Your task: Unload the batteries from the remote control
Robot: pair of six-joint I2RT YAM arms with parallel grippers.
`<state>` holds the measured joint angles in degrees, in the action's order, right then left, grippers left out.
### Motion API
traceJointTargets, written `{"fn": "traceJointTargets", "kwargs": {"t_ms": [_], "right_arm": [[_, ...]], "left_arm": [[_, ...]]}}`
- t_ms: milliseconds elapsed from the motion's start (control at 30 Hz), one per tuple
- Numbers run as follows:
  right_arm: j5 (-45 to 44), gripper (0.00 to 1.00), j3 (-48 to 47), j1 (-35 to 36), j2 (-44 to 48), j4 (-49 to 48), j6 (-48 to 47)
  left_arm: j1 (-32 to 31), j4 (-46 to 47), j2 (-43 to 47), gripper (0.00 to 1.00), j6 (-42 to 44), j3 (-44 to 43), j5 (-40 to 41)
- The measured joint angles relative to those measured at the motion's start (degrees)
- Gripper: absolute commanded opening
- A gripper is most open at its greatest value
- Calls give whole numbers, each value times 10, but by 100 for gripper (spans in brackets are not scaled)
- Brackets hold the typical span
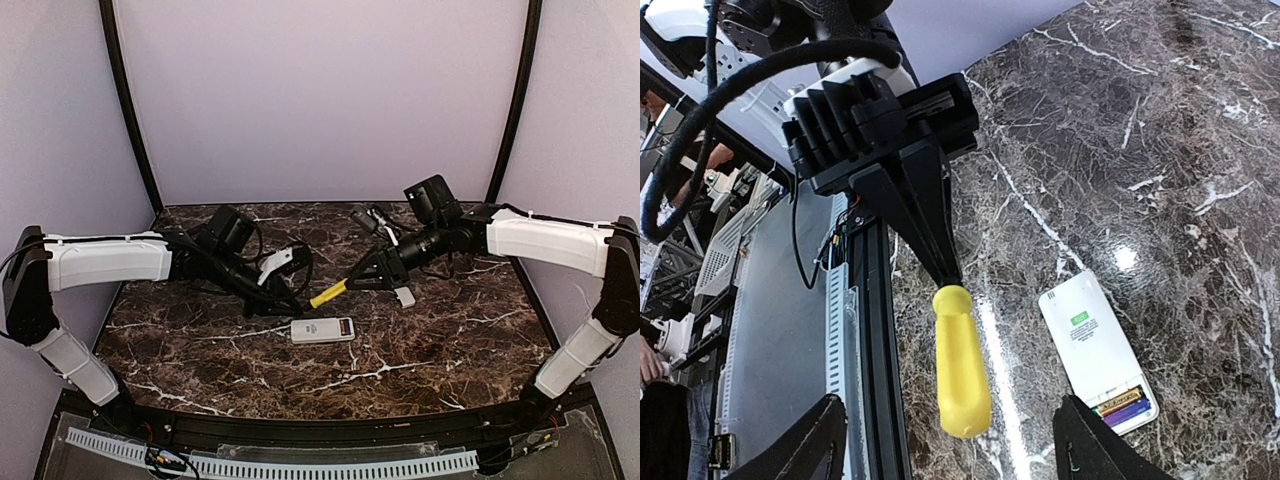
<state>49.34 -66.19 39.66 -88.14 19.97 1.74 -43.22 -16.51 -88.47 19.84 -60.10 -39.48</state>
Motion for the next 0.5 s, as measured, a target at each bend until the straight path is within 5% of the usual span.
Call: {"fn": "traceJointTargets", "kwargs": {"t_ms": [500], "right_arm": [[2,52,-73,45,-65,43,-8]], "left_arm": [[-7,0,4,0,-2,-5,17]]}}
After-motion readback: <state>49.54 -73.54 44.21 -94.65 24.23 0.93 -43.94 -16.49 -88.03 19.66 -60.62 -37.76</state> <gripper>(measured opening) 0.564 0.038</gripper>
